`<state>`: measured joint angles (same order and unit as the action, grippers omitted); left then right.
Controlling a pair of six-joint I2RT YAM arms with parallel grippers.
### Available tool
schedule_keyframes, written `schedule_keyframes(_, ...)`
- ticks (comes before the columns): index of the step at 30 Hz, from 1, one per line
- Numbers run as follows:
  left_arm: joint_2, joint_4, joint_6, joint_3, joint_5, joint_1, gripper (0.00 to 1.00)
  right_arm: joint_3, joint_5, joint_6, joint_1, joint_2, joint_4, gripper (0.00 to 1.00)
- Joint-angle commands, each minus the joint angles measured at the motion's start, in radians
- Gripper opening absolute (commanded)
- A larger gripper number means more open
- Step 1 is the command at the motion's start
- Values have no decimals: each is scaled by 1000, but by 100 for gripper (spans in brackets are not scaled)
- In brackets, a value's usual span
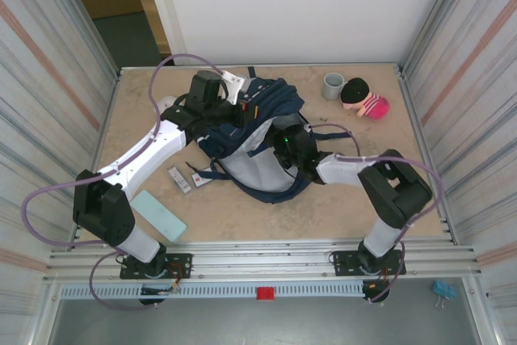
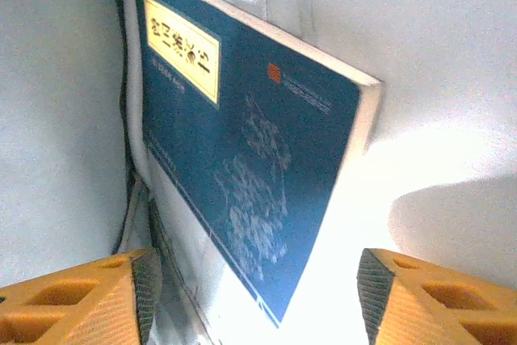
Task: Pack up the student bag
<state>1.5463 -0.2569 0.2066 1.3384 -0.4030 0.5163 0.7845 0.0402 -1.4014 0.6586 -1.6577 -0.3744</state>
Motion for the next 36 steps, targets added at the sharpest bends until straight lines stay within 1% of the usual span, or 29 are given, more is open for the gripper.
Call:
schedule_keyframes(1,-43,94,-33,2,21,-12,0,-35,-19,87,-8,144,143,69)
schedule_keyframes(5,-43,84,-60,-26,54,-6,0,-88,-14,220,-17,353,262,71)
schedule_keyframes(6,-42,86,-70,-40,67,1,0,-97,-10,308,-20,411,298,72)
schedule_keyframes(8,-34,82,-108,-59,92,19,0,-101,6,416,-20,512,397,72)
schedule_keyframes(10,-15,70,-143,-73,111,46,0,-116,28,510,-19,607,477,73)
schedule_keyframes(12,10,68,-163,-91,105,70,0,-138,59,586,-21,709,533,73)
schedule_keyframes(15,42,83,-196,-126,106,117,7,-170,76,690,-34,843,587,76)
schedule_keyframes(19,91,90,-288,-170,121,194,15,-197,30,818,-63,980,619,76)
schedule_keyframes(21,122,82,-308,-184,117,217,21,-205,3,888,-65,1020,622,76)
schedule_keyframes(24,151,60,-299,-188,101,225,37,-199,-48,998,-64,1033,639,75)
schedule_keyframes(25,147,54,-294,-185,99,223,46,-188,-76,1035,-63,1024,654,75)
schedule_keyframes(28,100,51,-266,-187,96,211,64,-133,-169,1158,-48,960,730,75)
schedule_keyframes(29,79,52,-244,-189,93,199,68,-111,-188,1209,-37,931,759,75)
schedule_keyframes(31,23,61,-187,-203,69,163,74,-59,-201,1339,17,850,822,76)
schedule_keyframes(32,-3,69,-160,-213,65,146,76,-34,-189,1398,49,811,845,77)
schedule_keyframes(34,-68,88,-93,-251,67,104,78,14,-161,1523,120,707,878,79)
schedule_keyframes(36,-126,94,-32,-290,79,61,79,51,-149,1615,168,593,884,82)
